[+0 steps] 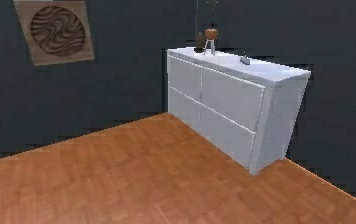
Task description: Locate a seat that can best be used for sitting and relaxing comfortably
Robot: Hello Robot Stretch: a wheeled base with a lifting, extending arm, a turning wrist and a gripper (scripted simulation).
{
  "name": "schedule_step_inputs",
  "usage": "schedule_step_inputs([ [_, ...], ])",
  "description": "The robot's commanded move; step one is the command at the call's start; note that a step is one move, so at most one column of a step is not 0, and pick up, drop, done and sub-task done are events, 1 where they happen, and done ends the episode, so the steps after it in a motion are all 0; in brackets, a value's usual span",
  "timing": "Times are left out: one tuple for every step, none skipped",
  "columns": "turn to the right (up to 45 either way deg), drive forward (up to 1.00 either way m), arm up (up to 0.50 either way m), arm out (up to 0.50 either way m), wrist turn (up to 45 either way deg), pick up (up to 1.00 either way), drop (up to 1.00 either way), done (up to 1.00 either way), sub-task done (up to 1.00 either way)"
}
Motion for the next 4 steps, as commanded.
schedule_step_inputs([
  [45.0,0.00,0.00,0.00,0.0,0.00,0.00,0.00,0.00],
  [0.0,0.30,0.00,0.00,0.0,0.00,0.00,0.00,0.00],
  [-45.0,0.00,0.00,0.00,0.0,0.00,0.00,0.00,0.00],
  [-45.0,0.00,0.00,0.00,0.0,0.00,0.00,0.00,0.00],
])
